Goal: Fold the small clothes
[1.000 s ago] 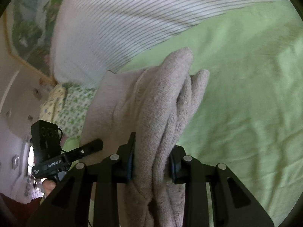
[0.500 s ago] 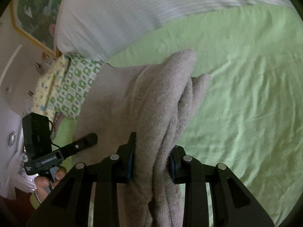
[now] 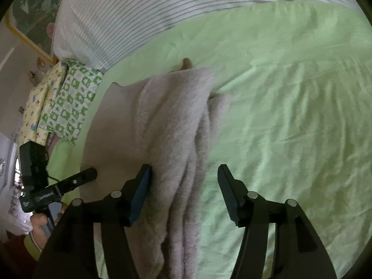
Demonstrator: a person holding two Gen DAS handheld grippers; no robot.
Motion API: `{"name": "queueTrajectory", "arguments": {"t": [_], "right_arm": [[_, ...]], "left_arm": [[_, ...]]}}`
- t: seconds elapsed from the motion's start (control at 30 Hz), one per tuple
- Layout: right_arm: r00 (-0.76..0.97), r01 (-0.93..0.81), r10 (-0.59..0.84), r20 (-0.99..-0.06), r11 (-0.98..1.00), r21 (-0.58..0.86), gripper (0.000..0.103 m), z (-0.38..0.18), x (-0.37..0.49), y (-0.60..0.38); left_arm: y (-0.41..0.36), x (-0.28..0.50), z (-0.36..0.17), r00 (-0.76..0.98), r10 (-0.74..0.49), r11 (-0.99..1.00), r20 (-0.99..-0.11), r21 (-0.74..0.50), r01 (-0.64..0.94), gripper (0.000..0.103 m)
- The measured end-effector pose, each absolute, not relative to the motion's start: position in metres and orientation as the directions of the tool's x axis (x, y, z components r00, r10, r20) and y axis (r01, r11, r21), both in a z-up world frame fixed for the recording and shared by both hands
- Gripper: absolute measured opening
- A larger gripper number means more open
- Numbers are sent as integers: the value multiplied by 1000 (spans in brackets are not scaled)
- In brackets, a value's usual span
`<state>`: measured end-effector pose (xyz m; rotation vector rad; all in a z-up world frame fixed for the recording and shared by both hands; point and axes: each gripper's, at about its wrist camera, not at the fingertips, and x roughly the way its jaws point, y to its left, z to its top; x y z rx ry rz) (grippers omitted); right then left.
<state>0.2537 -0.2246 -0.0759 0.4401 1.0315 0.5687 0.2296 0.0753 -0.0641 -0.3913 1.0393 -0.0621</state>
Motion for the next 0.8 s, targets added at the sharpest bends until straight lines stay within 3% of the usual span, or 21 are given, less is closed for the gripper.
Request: {"name": "queueTrajectory", "arguments": {"t": [0.33, 0.53, 0.8], "right_arm": [[439, -238, 603, -666, 793, 561, 61, -53, 207, -227], [414, -206, 442, -796, 897, 391, 61, -78, 172, -219], [535, -195, 467, -704, 879, 435, 64, -35, 120, -231]], "left_arm": [[79, 184, -54, 509, -216, 929, -833, -336, -156, 80], [74, 155, -62, 465, -135, 960, -875, -231, -156, 80], [52, 98, -22, 561, -45, 987, -827, -123, -102, 80]]}}
